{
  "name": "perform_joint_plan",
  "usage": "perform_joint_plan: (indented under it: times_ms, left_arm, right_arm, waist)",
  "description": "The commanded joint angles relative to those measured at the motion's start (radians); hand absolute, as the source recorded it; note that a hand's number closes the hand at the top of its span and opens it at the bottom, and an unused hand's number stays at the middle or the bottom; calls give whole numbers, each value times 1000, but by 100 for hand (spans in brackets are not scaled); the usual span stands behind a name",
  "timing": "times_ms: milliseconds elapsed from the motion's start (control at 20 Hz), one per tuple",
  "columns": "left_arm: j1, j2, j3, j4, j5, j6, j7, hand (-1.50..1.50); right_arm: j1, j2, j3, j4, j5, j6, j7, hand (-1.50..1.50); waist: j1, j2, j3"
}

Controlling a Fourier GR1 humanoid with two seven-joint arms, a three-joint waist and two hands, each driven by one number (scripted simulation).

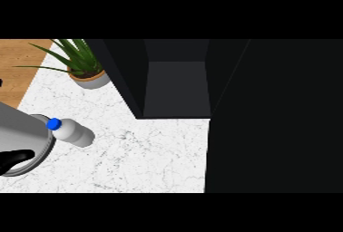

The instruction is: Pick up the bottled water, place it into the cabinet and close the cabinet

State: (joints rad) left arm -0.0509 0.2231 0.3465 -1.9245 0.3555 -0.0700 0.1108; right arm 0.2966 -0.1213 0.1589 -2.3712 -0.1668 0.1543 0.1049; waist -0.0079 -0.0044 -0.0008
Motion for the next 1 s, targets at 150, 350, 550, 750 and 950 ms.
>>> perform_joint_plan:
  times_ms: [150,350,550,750,950]
  left_arm:
    - [38,41,74,-27,52,15,95,-150]
    - [130,27,41,-100,-13,3,125,-150]
    - [152,18,65,36,-23,-40,50,-150]
    - [114,3,57,149,-42,-40,8,-150]
    - [140,12,67,231,-43,-89,-34,-150]
  right_arm:
    - [292,-37,40,-204,-56,109,-38,-150]
    - [259,-24,18,-144,-64,101,-61,-150]
    - [353,-25,104,-230,17,98,-60,-150]
    - [417,-21,159,-255,47,107,-106,-150]
    - [457,-69,85,-316,-15,119,-108,-150]
  waist:
    - [-9,-1,1]
    - [3,2,1]
    - [-6,1,0]
    - [-14,2,-1]
    - [-11,2,0]
